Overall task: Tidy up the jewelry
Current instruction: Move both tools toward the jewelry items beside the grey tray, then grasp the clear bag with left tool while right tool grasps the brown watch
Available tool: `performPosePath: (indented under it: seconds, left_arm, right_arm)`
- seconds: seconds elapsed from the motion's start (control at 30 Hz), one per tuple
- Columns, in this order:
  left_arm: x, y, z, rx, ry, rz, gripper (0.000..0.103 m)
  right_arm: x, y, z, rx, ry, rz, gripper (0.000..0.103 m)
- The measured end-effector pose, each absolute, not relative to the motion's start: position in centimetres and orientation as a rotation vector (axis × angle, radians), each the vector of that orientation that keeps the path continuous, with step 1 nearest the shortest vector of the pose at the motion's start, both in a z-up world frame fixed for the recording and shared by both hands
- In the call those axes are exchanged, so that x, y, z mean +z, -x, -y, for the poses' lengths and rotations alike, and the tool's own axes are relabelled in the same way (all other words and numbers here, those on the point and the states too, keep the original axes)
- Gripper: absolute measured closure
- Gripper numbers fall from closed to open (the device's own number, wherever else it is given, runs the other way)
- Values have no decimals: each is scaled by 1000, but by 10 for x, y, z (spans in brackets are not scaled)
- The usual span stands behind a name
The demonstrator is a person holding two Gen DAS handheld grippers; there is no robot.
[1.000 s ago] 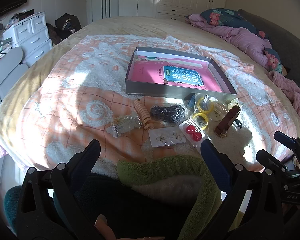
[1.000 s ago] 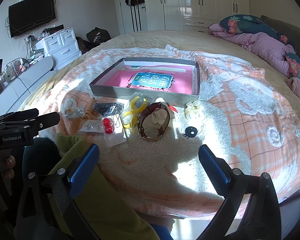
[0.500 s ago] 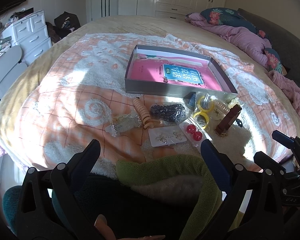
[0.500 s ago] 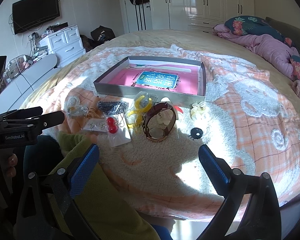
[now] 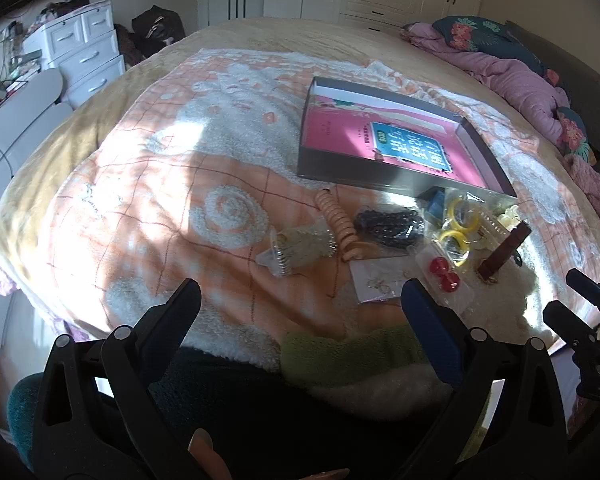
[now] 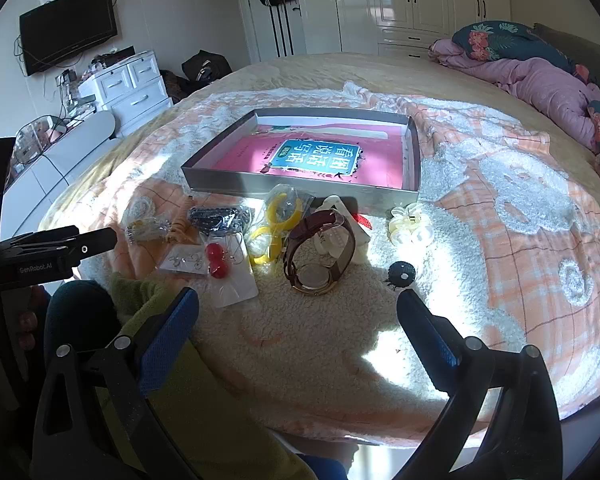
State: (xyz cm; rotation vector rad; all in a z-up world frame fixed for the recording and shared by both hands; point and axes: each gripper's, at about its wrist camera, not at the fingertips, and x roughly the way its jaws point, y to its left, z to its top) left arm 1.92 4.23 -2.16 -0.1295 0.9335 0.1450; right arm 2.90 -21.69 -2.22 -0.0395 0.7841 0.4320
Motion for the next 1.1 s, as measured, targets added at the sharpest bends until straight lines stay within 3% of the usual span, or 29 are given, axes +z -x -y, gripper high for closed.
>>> performPosePath:
  seconds: [0.27,0.5,0.73,1.03,1.1]
  left_arm:
    - [-41,-34,-73,120,254,-969,9]
    - [-50,-58,-69,61,175,-984,9]
    - [-61,-78,-59,0,83,-1023,52]
    - [-69,-94,-54,-55,48,-1066,54]
    - [-71,-98,-53,-60,39,-1076,54]
  right_arm:
    - [-30,-51,224,408,27,-797,4]
    - [-41,-69,223,398,14,-821,4]
    - [-56,-85,217,407,1,-855,4]
    - [-74,-104,213,419,-26,-896,5]
    - [-77,-106,212,432,-36,-906,17]
